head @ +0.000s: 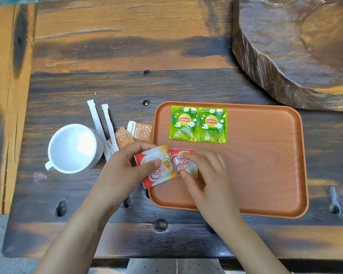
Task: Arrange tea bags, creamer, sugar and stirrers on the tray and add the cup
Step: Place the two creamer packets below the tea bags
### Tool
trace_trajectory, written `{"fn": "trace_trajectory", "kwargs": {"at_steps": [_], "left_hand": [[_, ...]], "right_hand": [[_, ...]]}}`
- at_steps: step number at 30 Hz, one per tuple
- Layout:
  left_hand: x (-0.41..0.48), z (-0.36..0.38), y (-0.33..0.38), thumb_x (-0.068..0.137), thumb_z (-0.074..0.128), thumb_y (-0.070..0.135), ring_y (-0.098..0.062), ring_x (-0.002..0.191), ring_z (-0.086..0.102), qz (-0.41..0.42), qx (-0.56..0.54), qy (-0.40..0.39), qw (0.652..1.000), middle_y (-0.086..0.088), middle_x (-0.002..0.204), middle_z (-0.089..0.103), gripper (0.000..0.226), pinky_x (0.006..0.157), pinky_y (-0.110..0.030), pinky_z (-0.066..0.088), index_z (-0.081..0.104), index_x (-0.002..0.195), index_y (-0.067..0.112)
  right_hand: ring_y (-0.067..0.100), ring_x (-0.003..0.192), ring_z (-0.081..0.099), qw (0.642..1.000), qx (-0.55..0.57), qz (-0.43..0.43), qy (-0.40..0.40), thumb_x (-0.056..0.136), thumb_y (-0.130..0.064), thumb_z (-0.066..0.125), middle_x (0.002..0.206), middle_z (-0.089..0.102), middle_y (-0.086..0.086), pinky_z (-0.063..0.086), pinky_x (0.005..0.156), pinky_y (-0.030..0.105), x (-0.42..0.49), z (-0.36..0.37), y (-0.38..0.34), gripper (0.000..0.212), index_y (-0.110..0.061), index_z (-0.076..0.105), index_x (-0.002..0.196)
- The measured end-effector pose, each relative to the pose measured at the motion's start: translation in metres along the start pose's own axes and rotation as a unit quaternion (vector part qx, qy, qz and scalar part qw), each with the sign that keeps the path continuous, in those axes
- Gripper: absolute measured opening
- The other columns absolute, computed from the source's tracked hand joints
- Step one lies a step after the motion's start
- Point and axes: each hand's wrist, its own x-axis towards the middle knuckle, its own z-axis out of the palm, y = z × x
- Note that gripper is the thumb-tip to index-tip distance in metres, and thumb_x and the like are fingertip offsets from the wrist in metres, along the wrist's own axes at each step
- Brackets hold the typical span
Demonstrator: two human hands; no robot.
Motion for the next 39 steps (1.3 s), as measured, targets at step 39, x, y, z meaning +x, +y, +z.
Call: {"fn": "trace_trajectory", "kwargs": {"at_steps": [39], "left_hand": [[-0.001,0.063,-0.057,0.079,0.068,0.017,-0.02,0.108,0.047,0.297,0.394,0.11,0.863,-0.009,0.111,0.06,0.024,0.097,-0.022,0.033,0.065,0.101,0.01]], "right_hand": [[0.024,0.117,0.048,0.99,-0.142,0.011,0.017,0.078,-0.012,0.072,0.125,0.058,0.006,0.036,0.1,0.034,-0.026,-0.021,0.04,0.033,-0.013,0.064,0.11]]}}
